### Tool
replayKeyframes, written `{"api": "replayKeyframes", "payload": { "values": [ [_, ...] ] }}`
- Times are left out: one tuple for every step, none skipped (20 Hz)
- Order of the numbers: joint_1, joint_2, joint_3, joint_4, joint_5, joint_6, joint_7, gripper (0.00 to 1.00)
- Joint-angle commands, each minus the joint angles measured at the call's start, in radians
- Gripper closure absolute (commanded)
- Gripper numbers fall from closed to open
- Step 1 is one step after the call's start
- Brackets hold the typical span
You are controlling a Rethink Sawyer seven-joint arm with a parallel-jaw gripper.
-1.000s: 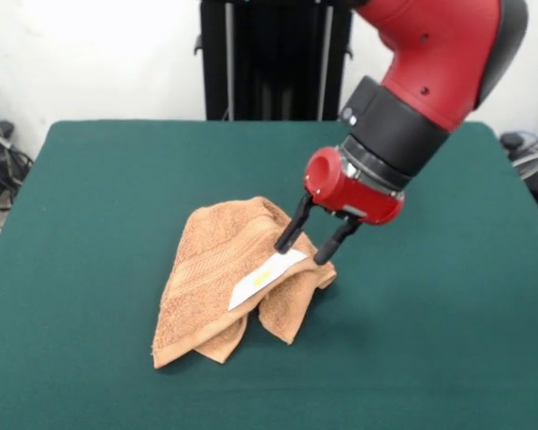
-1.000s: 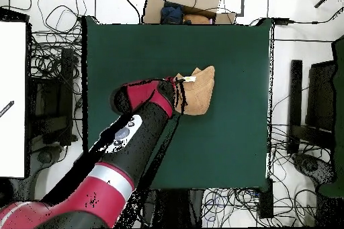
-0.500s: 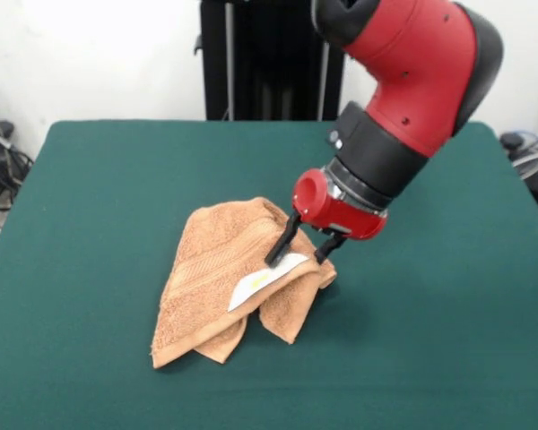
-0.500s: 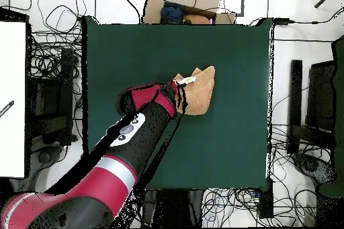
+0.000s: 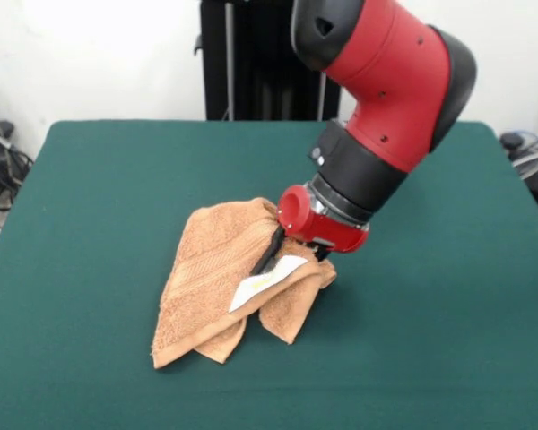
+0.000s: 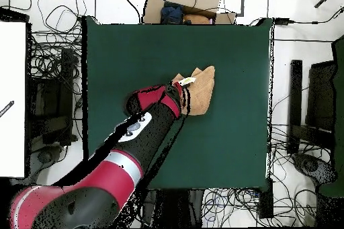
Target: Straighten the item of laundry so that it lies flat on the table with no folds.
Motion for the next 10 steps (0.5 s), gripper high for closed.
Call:
{"api": "replayKeyframes", "payload": {
  "values": [
    [-0.027, 0.042, 0.053, -0.022, 0.0, -0.047, 0.18, 0.0],
    [-0.028, 0.041, 0.052, -0.022, 0.001, -0.045, 0.179, 0.0],
    [-0.028, 0.04, 0.052, -0.022, 0.002, -0.044, 0.177, 0.0],
    [-0.028, 0.039, 0.052, -0.021, 0.002, -0.042, 0.176, 0.0],
    [-0.028, 0.039, 0.052, -0.019, 0.002, -0.044, 0.175, 0.0],
    [-0.029, 0.038, 0.052, -0.017, 0.001, -0.045, 0.175, 0.0],
    [-0.029, 0.037, 0.052, -0.015, 0.0, -0.046, 0.174, 0.0],
    [-0.029, 0.037, 0.051, -0.013, 0.0, -0.047, 0.174, 0.0],
    [-0.031, 0.031, 0.055, -0.009, -0.001, -0.05, 0.173, 0.0],
    [-0.035, 0.024, 0.061, -0.009, -0.003, -0.047, 0.167, 0.0]
  ]
}}
